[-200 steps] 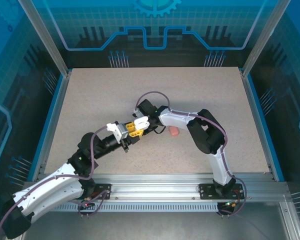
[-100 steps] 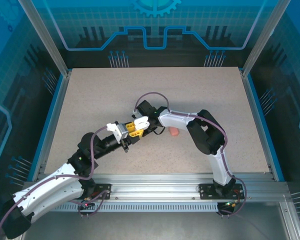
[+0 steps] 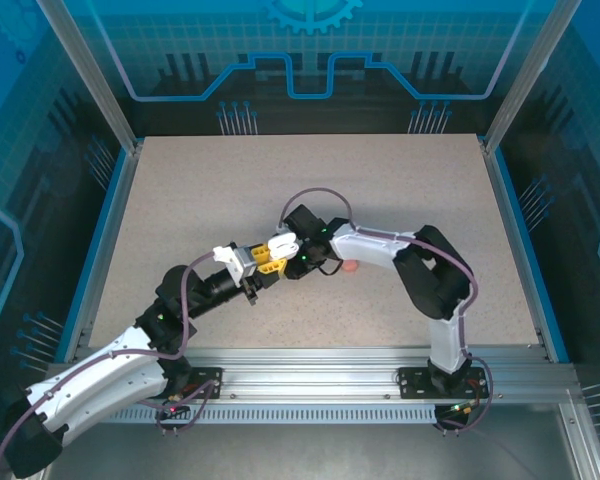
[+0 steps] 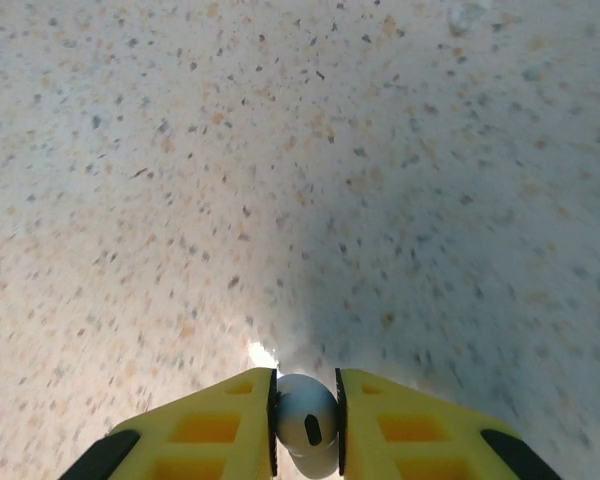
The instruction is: Insert the wireless bluetooth earbuds into the charging case
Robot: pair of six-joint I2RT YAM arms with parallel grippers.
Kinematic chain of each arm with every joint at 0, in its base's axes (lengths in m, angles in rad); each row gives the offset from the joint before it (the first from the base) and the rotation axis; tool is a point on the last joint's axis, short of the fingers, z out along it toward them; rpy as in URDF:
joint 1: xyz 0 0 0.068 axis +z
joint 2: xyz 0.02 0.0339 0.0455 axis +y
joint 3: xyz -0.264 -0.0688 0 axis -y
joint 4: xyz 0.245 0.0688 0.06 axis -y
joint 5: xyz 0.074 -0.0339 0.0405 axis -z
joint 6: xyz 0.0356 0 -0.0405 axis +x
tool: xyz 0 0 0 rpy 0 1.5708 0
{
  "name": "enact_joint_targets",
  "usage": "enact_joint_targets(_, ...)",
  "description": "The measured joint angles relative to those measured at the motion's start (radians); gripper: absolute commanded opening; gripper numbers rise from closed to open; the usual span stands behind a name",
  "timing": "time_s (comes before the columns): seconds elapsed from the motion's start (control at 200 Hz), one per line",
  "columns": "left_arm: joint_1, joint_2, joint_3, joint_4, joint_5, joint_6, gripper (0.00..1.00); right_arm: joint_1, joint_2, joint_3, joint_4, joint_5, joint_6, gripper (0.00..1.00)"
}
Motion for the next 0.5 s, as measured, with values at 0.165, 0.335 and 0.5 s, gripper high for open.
enact_joint_targets(0.165, 0.000, 0.027, -0.043, 0.023, -0.008, -0.049, 0.00, -0.042, -0.210, -0.107, 0.006, 0.041, -0.002, 0.21)
enact_joint_targets(0.335, 0.000, 0.095, -0.052, 0.054, -0.018, -0.096, 0.00, -0.087, -0.446, -0.175, -0.002, 0.109, -0.013, 0.21)
enact_joint_targets(0.5, 0.000, 0.188, -0.052, 0.112, -0.018, -0.128, 0.00, -0.097, -0.645, -0.183, -0.015, 0.173, -0.055, 0.21)
